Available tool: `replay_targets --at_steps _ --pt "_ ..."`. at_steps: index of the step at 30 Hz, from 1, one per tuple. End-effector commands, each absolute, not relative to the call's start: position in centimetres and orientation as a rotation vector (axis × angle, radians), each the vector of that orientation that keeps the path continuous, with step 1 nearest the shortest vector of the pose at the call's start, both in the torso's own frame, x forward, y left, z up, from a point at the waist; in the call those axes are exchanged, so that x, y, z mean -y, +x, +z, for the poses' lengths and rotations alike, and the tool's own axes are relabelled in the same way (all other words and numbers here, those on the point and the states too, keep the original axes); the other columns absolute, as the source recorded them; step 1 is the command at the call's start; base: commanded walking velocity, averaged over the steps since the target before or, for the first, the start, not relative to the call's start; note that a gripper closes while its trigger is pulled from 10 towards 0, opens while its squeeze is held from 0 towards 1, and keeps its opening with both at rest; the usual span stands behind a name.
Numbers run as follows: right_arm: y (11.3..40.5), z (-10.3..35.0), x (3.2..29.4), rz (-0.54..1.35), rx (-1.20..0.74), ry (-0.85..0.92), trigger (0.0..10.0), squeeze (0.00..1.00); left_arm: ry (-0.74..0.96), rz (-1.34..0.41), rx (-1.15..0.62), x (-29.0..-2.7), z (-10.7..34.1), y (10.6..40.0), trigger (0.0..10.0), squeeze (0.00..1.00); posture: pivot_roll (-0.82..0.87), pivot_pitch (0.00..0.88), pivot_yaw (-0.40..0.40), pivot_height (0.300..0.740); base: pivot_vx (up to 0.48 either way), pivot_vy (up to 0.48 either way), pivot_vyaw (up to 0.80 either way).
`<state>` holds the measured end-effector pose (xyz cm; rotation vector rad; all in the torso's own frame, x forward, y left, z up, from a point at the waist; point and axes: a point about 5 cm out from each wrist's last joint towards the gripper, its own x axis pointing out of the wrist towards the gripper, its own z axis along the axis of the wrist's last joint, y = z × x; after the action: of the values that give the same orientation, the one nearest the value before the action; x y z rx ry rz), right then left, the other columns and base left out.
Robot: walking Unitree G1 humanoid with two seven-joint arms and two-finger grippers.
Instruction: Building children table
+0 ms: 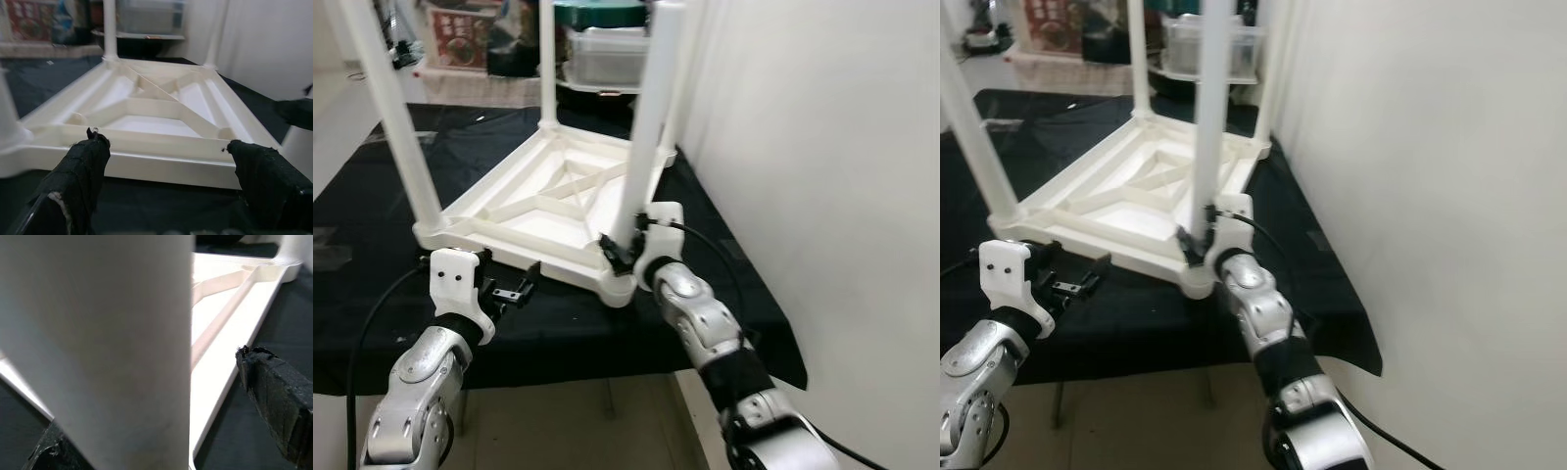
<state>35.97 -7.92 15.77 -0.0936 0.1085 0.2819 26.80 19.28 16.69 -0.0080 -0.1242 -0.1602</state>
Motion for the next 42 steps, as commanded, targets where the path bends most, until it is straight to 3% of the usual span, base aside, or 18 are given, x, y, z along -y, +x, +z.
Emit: replay_targets --at_steps 1,10,18,24,26,42 --pt "36.0 15.6 9.4 0.224 -0.12 -0.118 10.0 0.0 0.017 -0.162 0.139 -18.9 16.8 26.6 10.0 0.0 0.09 0.0 -0.125 0.74 0.0 0.0 0.0" --pt "32.0 16.7 10.3 0.416 -0.084 -0.073 10.0 0.0 0.015 -0.107 0.186 -18.4 17.6 24.7 10.0 0.0 0.06 0.0 -0.097 0.74 0.0 0.0 0.0" --pt "30.8 16.2 13.3 0.259 -0.121 -0.197 10.0 0.0 -0.041 -0.016 0.142 -18.1 17.3 22.2 10.0 0.0 0.07 0.0 -0.1 0.74 0.0 0.0 0.0" --pt "29.9 16.0 14.5 0.219 -0.137 -0.091 10.0 0.0 -0.054 -0.01 0.092 -18.0 16.6 21.3 10.0 0.0 0.07 0.0 -0.102 0.74 0.0 0.0 0.0" --pt "29.2 15.3 15.0 0.207 -0.162 -0.132 10.0 0.0 -0.067 -0.017 0.074 -17.8 16.4 21.1 10.0 0.0 0.07 0.0 -0.097 0.74 0.0 0.18 0.0" --pt "30.1 16.1 15.0 0.135 -0.125 -0.108 10.0 0.0 -0.022 0.015 0.079 -17.9 16.9 21.4 10.0 0.0 0.07 0.0 -0.107 0.74 0.0 0.403 0.0"
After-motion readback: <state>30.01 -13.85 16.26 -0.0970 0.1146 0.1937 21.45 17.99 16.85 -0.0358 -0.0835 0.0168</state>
